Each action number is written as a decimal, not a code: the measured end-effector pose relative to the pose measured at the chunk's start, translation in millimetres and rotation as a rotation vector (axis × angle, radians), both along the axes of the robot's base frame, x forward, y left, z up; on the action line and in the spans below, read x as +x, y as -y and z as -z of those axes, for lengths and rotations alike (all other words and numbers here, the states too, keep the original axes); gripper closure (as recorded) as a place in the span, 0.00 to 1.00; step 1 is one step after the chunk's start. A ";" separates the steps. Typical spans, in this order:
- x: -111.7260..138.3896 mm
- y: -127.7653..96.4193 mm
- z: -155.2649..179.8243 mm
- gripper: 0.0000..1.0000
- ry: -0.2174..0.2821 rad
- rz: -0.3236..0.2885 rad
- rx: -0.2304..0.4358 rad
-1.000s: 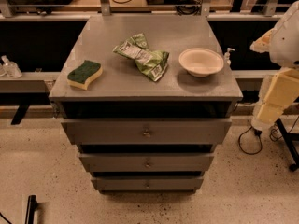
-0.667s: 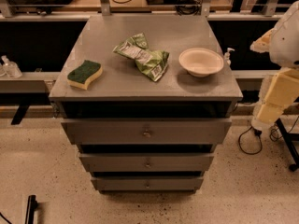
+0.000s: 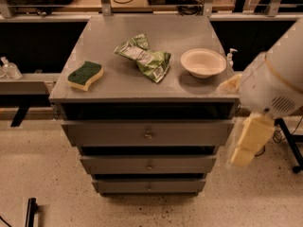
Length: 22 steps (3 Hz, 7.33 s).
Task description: Open bottom drawer
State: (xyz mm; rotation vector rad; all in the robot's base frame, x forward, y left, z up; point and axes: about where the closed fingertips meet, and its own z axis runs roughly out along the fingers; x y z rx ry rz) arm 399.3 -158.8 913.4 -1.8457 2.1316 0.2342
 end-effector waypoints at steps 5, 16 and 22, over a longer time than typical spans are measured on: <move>-24.2 -70.0 112.5 0.00 -0.012 -0.093 0.371; 52.1 -25.1 524.7 0.00 0.069 -0.050 0.332; 59.6 -0.8 621.6 0.00 0.044 -0.217 0.362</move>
Offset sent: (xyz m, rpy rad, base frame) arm -0.0323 0.0458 -0.0312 0.1432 -0.0245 0.0594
